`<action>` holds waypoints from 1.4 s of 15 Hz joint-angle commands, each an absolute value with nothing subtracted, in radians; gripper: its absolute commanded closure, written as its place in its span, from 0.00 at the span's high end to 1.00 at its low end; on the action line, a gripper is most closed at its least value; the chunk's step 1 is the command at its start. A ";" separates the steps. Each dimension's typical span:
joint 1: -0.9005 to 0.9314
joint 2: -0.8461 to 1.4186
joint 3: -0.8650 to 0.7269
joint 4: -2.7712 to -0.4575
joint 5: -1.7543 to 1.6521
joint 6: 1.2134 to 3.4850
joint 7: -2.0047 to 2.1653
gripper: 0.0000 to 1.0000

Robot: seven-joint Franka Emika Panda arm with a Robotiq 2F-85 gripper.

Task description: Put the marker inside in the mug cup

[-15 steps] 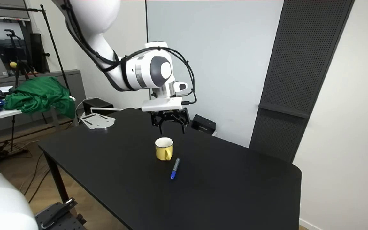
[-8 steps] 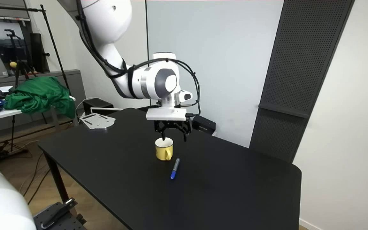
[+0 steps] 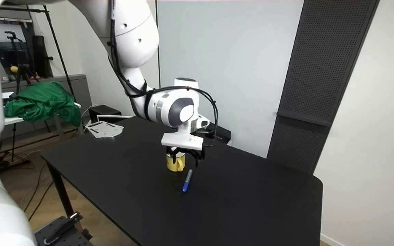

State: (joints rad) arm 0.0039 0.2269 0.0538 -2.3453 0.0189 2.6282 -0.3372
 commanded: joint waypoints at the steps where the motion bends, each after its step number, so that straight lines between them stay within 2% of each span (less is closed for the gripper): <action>1: -0.024 0.289 0.071 -2.308 0.032 2.654 -0.376 1.00; 11: 0.015 0.399 0.010 -2.260 -0.142 2.673 -0.243 1.00; 21: 0.071 0.502 -0.002 -2.159 -0.155 2.676 -0.116 1.00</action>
State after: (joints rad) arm 0.0460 0.4592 0.0189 -2.2076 -0.1331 2.6786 -0.1886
